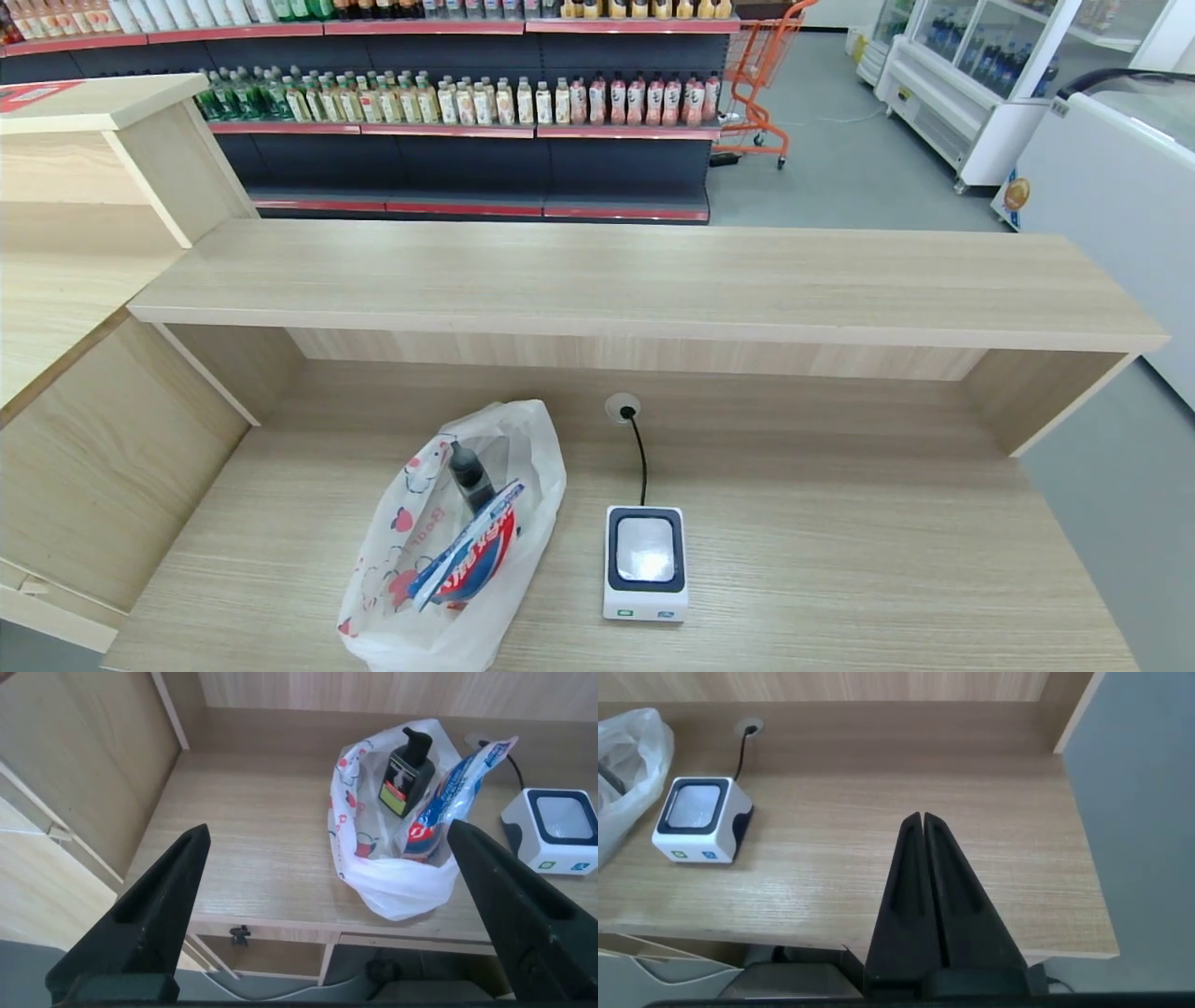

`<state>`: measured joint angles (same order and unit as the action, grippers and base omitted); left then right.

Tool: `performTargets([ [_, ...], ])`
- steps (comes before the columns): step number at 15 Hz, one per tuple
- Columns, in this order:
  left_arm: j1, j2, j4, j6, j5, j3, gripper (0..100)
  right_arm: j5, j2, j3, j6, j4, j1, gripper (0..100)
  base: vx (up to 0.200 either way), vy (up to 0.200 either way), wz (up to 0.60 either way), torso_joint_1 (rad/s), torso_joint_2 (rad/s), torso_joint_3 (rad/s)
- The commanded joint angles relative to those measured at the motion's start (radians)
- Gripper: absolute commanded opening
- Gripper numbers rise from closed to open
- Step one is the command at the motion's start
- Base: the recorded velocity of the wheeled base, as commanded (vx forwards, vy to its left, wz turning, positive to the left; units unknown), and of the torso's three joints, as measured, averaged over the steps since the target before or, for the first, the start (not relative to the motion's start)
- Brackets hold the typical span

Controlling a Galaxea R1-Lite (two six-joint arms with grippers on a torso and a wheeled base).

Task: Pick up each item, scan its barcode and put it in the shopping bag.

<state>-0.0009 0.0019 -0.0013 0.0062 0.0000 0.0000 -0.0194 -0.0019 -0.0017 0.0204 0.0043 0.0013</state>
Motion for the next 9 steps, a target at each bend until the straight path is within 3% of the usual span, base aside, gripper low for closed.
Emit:
performTargets([
  [1, -0.001, 0.000, 0.000, 0.000, 0.000, 0.000, 100, -0.001, 0.002, 0.000, 0.000, 0.000, 0.000, 0, 0.000, 0.000, 0.00, 0.000, 0.00, 0.000],
  [9, -0.001, 0.000, 0.000, 0.000, 0.000, 0.000, 100, -0.001, 0.002, 0.000, 0.001, 0.000, 0.000, 0, 0.000, 0.000, 0.00, 0.000, 0.00, 0.000],
])
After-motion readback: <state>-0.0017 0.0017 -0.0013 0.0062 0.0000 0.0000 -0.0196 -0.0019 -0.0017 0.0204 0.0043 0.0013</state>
